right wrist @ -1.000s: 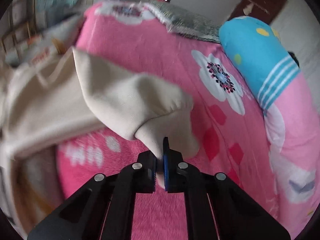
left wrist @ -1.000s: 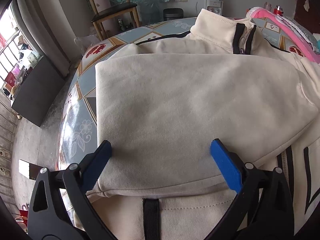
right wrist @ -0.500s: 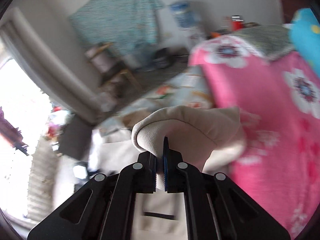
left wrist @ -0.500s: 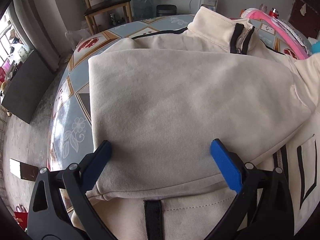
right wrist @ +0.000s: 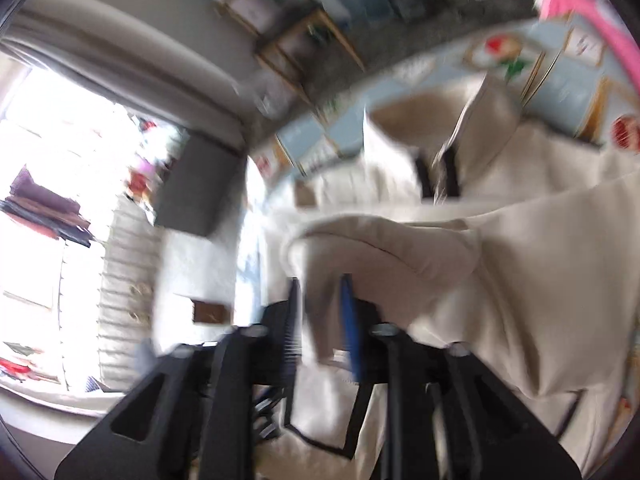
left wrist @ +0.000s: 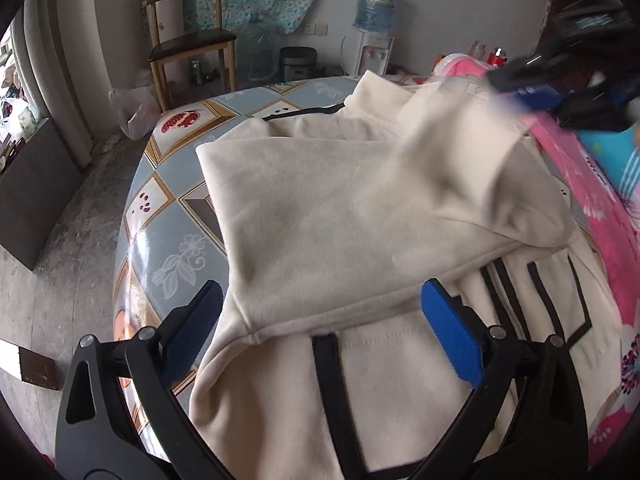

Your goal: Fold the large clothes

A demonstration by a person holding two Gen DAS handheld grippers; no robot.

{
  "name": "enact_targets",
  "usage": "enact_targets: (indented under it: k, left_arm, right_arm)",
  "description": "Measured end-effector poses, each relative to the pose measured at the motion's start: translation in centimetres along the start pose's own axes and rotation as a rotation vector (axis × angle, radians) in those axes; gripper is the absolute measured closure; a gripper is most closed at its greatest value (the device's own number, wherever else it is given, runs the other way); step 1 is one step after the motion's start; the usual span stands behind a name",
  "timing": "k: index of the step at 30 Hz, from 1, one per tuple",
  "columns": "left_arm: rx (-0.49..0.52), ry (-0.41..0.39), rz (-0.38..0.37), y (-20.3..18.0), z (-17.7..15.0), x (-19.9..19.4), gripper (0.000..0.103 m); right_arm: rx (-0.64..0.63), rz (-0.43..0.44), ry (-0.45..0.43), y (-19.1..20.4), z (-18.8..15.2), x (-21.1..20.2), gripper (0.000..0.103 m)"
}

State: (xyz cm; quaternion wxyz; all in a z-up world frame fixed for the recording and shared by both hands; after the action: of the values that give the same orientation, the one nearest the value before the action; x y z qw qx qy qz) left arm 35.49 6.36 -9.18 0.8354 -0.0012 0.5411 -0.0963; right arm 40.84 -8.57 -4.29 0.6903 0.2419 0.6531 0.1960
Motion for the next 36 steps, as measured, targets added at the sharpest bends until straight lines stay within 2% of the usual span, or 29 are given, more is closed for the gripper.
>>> enact_targets:
  k: [2, 5, 8, 12, 14, 15, 18, 20, 21, 22, 23, 24, 27, 29, 31, 33, 36]
  left_arm:
    - [0.002, -0.011, -0.025, 0.0, -0.3, -0.6, 0.008]
    - [0.005, -0.024, -0.072, -0.2, -0.3, -1.3, 0.008]
    - [0.01, -0.031, -0.138, -1.2, 0.1, -1.6, 0.01]
    - [-0.027, 0.016, -0.267, -2.8, 1.2, -0.8, 0.026]
    - [-0.072, 0.057, -0.357, -3.8, 1.6, 0.0, 0.029]
    - [-0.132, 0.098, -0.42, -4.3, 1.9, 1.0, 0.031]
    - [-0.267, 0.166, -0.502, -4.7, 2.3, 3.3, 0.04]
    - [-0.292, 0.184, -0.484, -5.0, 2.6, 4.6, 0.048]
    - [-0.294, 0.195, -0.462, -5.1, 2.7, 5.3, 0.059]
    - [-0.299, 0.212, -0.447, -5.2, 2.7, 5.9, 0.074]
    - [-0.306, 0.233, -0.444, -5.3, 2.6, 6.4, 0.083]
    - [-0.302, 0.244, -0.451, -5.3, 2.7, 6.6, 0.099]
    - [-0.207, 0.202, -0.457, -5.3, 3.8, 3.9, 0.099]
    - [-0.114, 0.148, -0.447, -4.7, 4.5, 0.4, 0.099]
    - [-0.058, 0.14, -0.423, -3.7, 4.5, -1.5, 0.099]
    - [-0.023, 0.167, -0.367, -1.6, 4.0, -2.3, 0.099]
    - [-0.044, 0.246, -0.202, 2.7, 2.8, -0.4, 0.096]
  right_arm:
    - [0.0, 0.033, 0.002, -0.2, -0.1, 0.9, 0.066]
    - [-0.011, 0.06, -0.057, -1.1, -0.8, -0.9, 0.059]
    - [-0.039, 0.019, -0.125, -3.1, -2.3, -3.3, 0.057]
    - [-0.001, -0.017, -0.17, -7.9, -5.7, -5.4, 0.057]
    - [0.031, -0.01, -0.197, -9.8, -7.1, -6.0, 0.057]
    - [0.05, -0.002, -0.214, -11.1, -8.1, -6.3, 0.057]
    - [0.096, 0.007, -0.241, -13.7, -10.4, -5.7, 0.057]
    - [0.113, 0.013, -0.247, -14.6, -11.3, -5.3, 0.057]
    - [0.126, 0.02, -0.246, -15.2, -11.8, -5.0, 0.057]
    - [0.132, 0.028, -0.243, -15.5, -12.1, -4.7, 0.057]
    - [0.132, 0.03, -0.241, -15.8, -12.3, -4.6, 0.057]
    - [0.134, 0.027, -0.239, -16.1, -12.5, -4.5, 0.057]
    - [0.123, 0.001, -0.25, -16.8, -12.6, -5.0, 0.057]
    - [0.108, -0.015, -0.262, -17.1, -12.6, -5.8, 0.057]
    - [0.087, -0.031, -0.271, -17.1, -12.7, -6.4, 0.057]
    - [0.066, -0.058, -0.269, -17.0, -12.7, -6.5, 0.057]
    - [0.04, -0.092, -0.252, -16.8, -12.6, -6.1, 0.057]
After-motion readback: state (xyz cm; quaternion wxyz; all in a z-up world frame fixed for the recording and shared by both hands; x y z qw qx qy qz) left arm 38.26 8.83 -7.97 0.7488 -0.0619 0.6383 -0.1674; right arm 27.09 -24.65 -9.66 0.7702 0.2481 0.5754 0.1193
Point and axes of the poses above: each gripper's, at about its wrist camera, not at the fingertips, and x roughly the way its jaws point, y to its left, z to its top, the point moved 9 cm from there along x, roughly the way its jaws point, and after that the axes turned 12 degrees about y, right-handed, at the moved point
